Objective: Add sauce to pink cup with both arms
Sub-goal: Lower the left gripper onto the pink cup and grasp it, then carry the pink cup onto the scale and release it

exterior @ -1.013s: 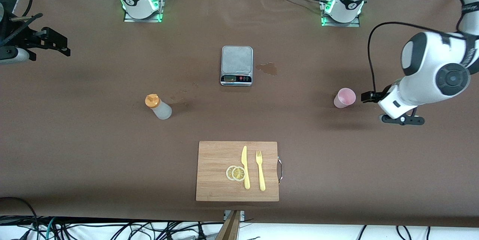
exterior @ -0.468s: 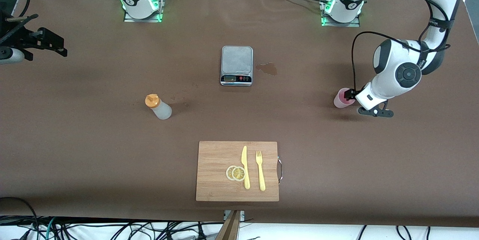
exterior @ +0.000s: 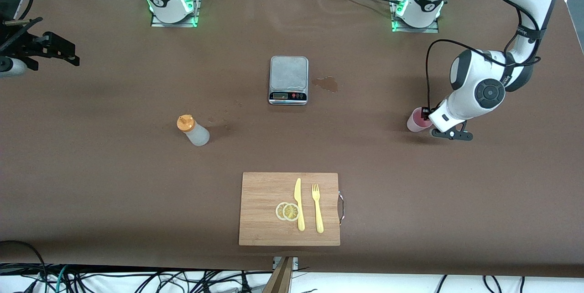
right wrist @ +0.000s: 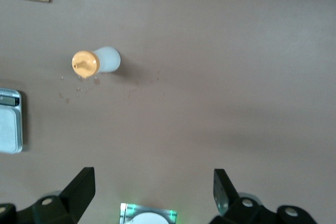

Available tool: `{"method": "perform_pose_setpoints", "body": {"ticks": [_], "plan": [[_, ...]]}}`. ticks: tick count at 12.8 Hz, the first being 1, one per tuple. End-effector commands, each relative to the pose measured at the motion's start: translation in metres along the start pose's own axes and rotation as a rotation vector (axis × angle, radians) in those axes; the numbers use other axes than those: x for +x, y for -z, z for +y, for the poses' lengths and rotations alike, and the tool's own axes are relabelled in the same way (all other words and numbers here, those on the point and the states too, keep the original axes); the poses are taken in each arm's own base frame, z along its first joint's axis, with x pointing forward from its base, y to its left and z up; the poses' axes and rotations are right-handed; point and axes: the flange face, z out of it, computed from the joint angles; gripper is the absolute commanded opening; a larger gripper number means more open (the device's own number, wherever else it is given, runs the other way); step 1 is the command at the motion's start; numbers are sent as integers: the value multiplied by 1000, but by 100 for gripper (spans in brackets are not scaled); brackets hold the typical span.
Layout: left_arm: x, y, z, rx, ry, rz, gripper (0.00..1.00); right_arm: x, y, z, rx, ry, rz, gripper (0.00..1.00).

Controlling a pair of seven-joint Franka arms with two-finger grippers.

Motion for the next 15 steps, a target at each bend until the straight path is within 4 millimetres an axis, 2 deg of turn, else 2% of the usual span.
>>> {"method": "perform_pose_setpoints", "body": {"ticks": [1, 3, 5, 6, 7, 8, 9, 12, 14, 15], "plan": [[5, 5, -1, 2, -5, 20, 0, -1, -3, -7, -6, 33, -46, 100], [8, 17, -1, 4, -10, 41, 0, 12, -25, -13, 4, 165, -92, 100], [11, 45, 17, 6, -35, 40, 0, 11, -28, -26, 14, 242, -122, 100], [10, 64, 44, 6, -74, 17, 0, 11, -30, -29, 16, 249, -132, 100], [9, 82, 80, -10, -71, -11, 0, 11, -30, -29, 18, 249, -132, 100], [8, 92, 110, -40, 8, -40, 0, 11, -31, -30, 18, 250, -134, 100], [3, 100, 154, -65, 60, -44, 0, 11, -31, -33, 17, 255, -134, 100], [-33, 107, 263, -135, 168, -82, 0, 9, -25, -31, 14, 252, -122, 100], [-62, 102, 336, -159, 205, -85, 0, 9, -24, -32, 9, 239, -120, 100], [-79, 92, 374, -167, 220, -74, 0, 9, -23, -32, 10, 239, -118, 100]]}}
